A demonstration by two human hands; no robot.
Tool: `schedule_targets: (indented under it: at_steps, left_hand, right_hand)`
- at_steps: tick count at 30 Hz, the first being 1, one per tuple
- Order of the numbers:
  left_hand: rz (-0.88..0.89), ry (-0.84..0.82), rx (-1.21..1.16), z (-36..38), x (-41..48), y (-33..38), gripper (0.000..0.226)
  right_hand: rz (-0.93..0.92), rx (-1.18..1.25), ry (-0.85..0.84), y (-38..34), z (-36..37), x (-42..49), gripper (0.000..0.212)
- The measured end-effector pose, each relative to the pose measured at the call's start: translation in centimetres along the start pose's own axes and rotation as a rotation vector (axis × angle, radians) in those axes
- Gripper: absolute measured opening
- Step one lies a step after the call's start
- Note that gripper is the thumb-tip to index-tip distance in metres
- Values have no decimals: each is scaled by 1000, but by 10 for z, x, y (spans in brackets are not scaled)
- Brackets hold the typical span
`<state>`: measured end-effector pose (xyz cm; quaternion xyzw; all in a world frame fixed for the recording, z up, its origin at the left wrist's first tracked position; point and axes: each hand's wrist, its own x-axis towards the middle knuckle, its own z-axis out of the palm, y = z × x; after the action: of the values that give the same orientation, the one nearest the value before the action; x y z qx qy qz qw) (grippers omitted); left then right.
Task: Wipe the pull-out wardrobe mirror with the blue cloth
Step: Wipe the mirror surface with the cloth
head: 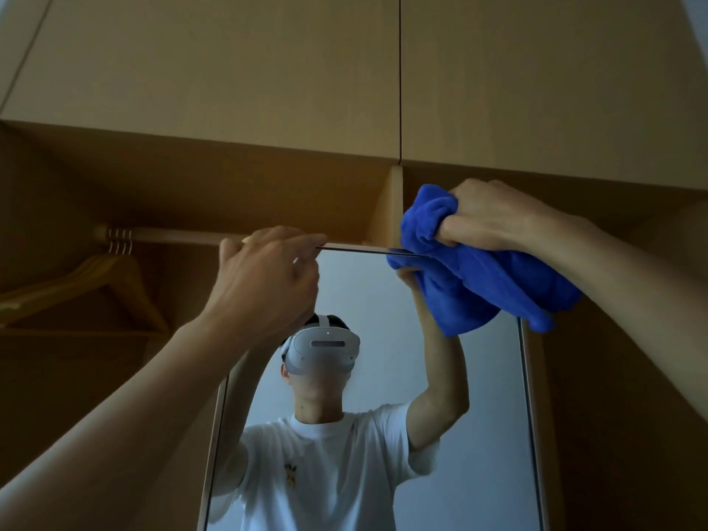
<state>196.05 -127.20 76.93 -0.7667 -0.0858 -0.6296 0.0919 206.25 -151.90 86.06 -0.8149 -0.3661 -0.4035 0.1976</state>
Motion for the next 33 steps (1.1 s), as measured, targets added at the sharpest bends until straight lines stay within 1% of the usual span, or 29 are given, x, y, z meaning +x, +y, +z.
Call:
schedule_targets:
  at_steps: [3, 6, 9, 11, 15, 19, 25, 28, 31, 33]
  left_hand:
    - [-69, 40, -6, -7, -14, -14, 40]
    - [-165, 14, -26, -11, -25, -19, 44]
    - [-232, -24, -199, -14, -30, -18, 49]
    - [-237, -23, -296, -17, -35, -17, 53]
    - [-280, -50, -407, -19, -39, -20, 73]
    - [-322, -74, -461, -16, -40, -27, 80]
    - [-319, -74, -512, -14, -43, -31, 78]
    - [-294, -62, -616, -19, -47, -28, 66]
    - [-353, -71, -680, -21, -54, -27, 54]
    - [-405, -101, -726, -22, -62, -28, 54]
  right_hand:
    - [20, -12, 3, 2, 0, -4, 19]
    - [9, -34, 17, -11, 2, -4, 20]
    - [-26, -13, 12, -30, 6, -2, 19]
    - [-54, -6, 9, -45, 10, 0, 20]
    - [-117, 1, 18, -76, 16, 5, 21]
    - [-187, 11, 17, -106, 24, 11, 18]
    - [-263, 51, 29, -148, 33, 16, 15]
    - [-287, 74, 23, -165, 37, 17, 13]
    - [-303, 86, 22, -177, 40, 19, 12]
    - [-322, 78, 23, -183, 42, 20, 13]
